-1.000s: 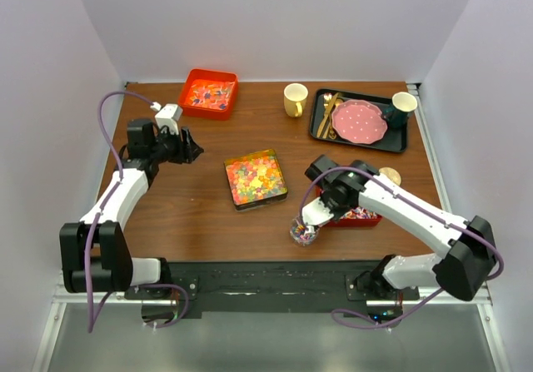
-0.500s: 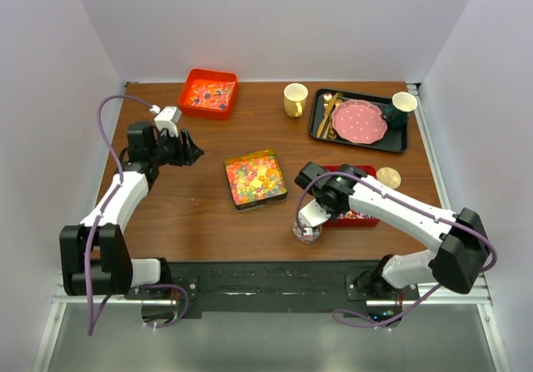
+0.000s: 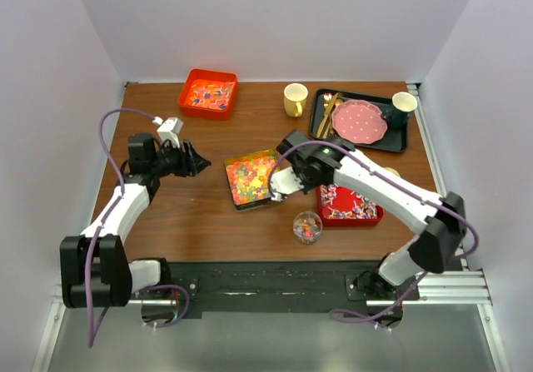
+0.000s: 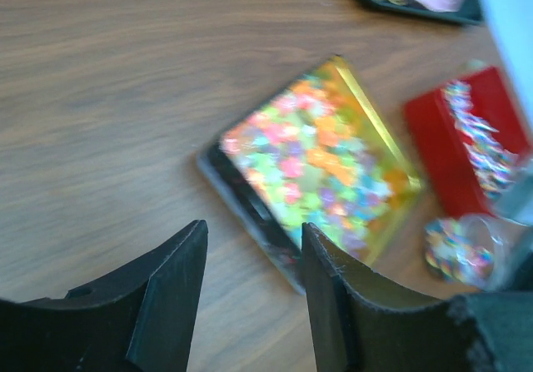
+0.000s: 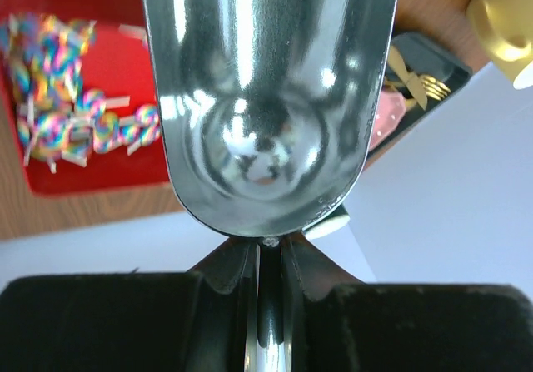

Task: Pack the candies
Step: Place the fake candies in the packing bottle, then scoop the fake candies from the storage box.

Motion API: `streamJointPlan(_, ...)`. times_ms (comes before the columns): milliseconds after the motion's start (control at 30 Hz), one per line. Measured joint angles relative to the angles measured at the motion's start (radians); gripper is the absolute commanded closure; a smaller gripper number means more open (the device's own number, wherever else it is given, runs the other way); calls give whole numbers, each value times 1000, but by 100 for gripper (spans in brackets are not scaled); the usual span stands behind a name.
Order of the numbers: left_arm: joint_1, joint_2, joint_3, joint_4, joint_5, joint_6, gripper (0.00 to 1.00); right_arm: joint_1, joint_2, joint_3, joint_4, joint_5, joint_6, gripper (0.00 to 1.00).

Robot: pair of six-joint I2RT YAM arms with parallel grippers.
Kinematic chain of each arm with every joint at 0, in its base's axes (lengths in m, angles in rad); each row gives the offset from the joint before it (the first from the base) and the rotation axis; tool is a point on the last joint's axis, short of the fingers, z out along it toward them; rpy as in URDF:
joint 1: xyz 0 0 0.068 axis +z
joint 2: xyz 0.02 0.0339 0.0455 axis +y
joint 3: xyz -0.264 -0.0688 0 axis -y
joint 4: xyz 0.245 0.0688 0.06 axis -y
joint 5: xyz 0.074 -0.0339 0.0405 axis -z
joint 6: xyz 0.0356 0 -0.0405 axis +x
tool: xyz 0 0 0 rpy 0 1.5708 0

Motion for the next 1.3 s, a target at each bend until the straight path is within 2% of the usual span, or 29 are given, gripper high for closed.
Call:
streamJointPlan(100,-1,-11,-48,91,130,-85,43,0,86,23,53,-27,57,100)
streamJointPlan(167,-4,-13,-93,208,218,-179,43,0,143,58,68,-53,100,100)
streamJointPlan(200,-6,-13,-114,261,251,-227,46,0,174,90,70,-67,125,100)
streamJointPlan(233,-8,-13,-129,298,277,-267,53,0,198,119,74,-80,144,100)
streamJointPlan(300,-14,-13,-144,341,310,-317,61,0,241,184,95,-118,187,100)
streamJointPlan(333,-19,-10,-146,361,325,-336,70,1,253,209,103,-132,203,100)
streamJointPlan(433,-29,2,-148,420,352,-388,81,9,264,256,119,-164,231,100)
streamJointPlan(600,-66,48,-153,505,370,-457,87,50,264,279,123,-187,237,100)
streamJointPlan(1067,-101,156,-143,525,360,-479,89,132,360,439,122,-234,290,100)
streamJointPlan(1133,-103,163,-138,523,357,-475,68,132,359,451,125,-235,296,100)
streamJointPlan(1200,-103,167,-131,510,355,-457,55,132,359,443,130,-234,295,100)
streamJointPlan(1267,-97,168,-121,486,350,-444,56,132,346,400,144,-229,292,100)
streamJointPlan(1300,-89,169,-118,473,351,-436,70,131,335,371,151,-224,293,100)
